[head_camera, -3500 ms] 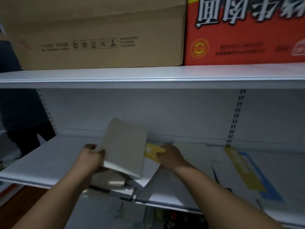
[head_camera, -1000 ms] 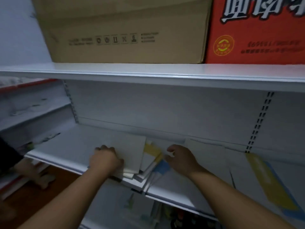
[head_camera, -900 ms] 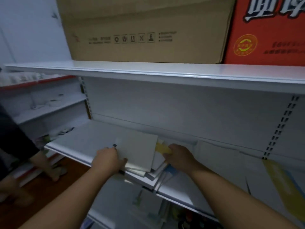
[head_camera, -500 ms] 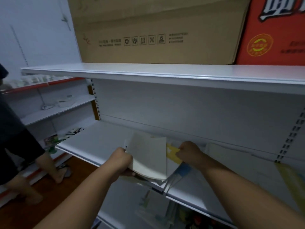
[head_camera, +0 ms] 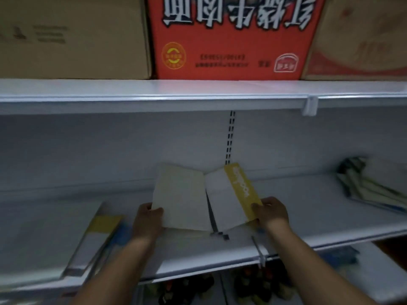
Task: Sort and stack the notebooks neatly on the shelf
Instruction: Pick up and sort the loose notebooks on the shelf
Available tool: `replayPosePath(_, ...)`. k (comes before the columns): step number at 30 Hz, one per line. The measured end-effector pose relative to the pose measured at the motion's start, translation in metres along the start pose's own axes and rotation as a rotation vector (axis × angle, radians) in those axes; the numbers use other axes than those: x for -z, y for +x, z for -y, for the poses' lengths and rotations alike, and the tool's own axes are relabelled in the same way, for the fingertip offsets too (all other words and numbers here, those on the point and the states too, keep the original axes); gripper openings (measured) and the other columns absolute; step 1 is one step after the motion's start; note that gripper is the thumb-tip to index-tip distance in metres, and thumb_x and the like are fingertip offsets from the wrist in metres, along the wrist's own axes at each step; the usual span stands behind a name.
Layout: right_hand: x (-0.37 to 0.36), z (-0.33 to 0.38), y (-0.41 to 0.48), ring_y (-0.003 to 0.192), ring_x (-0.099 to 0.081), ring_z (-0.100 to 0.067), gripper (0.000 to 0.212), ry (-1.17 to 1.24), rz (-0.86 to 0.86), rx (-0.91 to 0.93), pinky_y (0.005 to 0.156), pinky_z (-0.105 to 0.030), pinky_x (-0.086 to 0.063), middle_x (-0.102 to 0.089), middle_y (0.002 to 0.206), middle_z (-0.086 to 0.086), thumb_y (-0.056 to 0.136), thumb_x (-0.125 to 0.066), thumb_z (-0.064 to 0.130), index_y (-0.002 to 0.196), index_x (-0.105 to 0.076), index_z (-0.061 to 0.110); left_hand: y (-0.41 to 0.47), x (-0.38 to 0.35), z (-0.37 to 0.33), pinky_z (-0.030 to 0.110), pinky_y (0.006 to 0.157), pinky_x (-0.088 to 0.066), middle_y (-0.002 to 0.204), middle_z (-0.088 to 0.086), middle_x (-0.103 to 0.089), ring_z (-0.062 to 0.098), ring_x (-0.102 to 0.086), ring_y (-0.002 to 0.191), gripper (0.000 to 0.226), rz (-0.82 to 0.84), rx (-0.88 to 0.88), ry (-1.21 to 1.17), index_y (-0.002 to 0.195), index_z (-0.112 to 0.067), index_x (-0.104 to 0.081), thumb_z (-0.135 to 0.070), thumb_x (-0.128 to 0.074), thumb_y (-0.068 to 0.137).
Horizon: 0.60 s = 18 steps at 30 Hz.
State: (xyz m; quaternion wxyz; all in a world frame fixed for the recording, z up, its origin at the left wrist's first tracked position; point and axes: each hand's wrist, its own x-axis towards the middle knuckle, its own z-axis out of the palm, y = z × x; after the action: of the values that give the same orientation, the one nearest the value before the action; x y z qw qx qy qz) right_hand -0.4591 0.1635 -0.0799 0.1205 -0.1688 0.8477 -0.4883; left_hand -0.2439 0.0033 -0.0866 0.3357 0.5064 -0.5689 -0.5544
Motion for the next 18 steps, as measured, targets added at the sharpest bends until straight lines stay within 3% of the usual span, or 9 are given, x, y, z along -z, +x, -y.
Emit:
replayPosePath(2,0.016,-0.018,0.001,0.063,-0.051,-0.019,0.013,-0.191,-0.004,0.013,0.054,-0.028,-0.035,-0.06,0.082,-0.009,0.08,-0.06,0.02,0.071,-0.051,0.016,-0.007,-0.018,0.006,0.041,0.087,-0.048,0.117,0.018,-0.053,0.031,-0.05,0.099,0.023,-0.068,-0.102,0.236,0.11,-0.007,-0.047,-0.004,-0.045,0.088)
replayPosePath(4,0.021,-0.026,0.0,0.061,-0.049,-0.012,0.013,-0.351,0.05,0.001,0.049,-0.025,-0.033,-0.062,0.085,-0.008,0.079,-0.059,0.027,0.072,-0.052,0.019,-0.013,-0.024,0.009,0.038,0.102,-0.033,0.129,0.018,-0.046,0.032,-0.038,0.119,0.04,-0.125,-0.225,0.432,0.124,-0.004,-0.043,-0.001,-0.047,0.085)
replayPosePath(6,0.019,-0.026,0.001,0.088,-0.059,-0.021,0.025,-0.462,0.074,-0.011,0.065,-0.027,-0.045,-0.06,0.105,-0.011,0.077,-0.062,0.032,0.096,-0.061,0.016,-0.01,-0.015,0.011,0.038,0.109,-0.025,0.139,0.017,-0.037,0.032,-0.03,0.128,0.053,-0.141,-0.239,0.513,0.133,-0.005,-0.037,-0.005,-0.052,0.083)
replayPosePath(8,0.009,-0.016,0.0,0.117,-0.048,-0.031,0.047,-0.467,0.021,0.038,0.089,-0.034,-0.045,-0.05,0.126,-0.014,0.077,-0.064,0.03,0.121,-0.056,0.014,-0.003,0.004,0.01,0.038,0.112,-0.024,0.143,0.016,-0.034,0.032,-0.028,0.132,0.056,-0.169,-0.259,0.624,0.135,-0.009,-0.038,-0.015,-0.058,0.082)
replayPosePath(10,-0.015,0.004,-0.009,0.122,-0.044,-0.032,0.044,-0.389,0.027,0.2,0.094,-0.035,-0.043,-0.048,0.129,-0.016,0.08,-0.065,0.026,0.121,-0.057,0.012,0.006,0.033,0.004,0.038,0.112,-0.025,0.144,0.012,-0.036,0.031,-0.027,0.135,0.053,-0.207,-0.293,0.769,0.131,-0.014,-0.045,-0.024,-0.06,0.081)
replayPosePath(14,-0.092,0.058,-0.047,0.108,-0.054,-0.028,0.028,-0.239,0.247,0.533,0.085,-0.026,-0.04,-0.058,0.117,-0.011,0.081,-0.066,0.021,0.108,-0.063,0.013,0.009,0.113,-0.015,0.036,0.107,-0.03,0.141,0.003,-0.043,0.025,-0.033,0.133,0.046,-0.25,-0.15,0.996,0.125,-0.027,-0.051,-0.038,-0.057,0.081)
replayPosePath(18,-0.165,0.098,-0.094,0.106,-0.056,-0.019,0.033,-0.234,0.599,0.681,0.082,-0.021,-0.04,-0.059,0.12,-0.005,0.085,-0.062,0.028,0.115,-0.059,0.015,-0.007,0.202,0.003,0.037,0.099,-0.038,0.129,0.007,-0.052,0.029,-0.043,0.122,0.048,-0.391,-0.031,1.173,0.119,-0.022,-0.057,-0.042,-0.051,0.076)
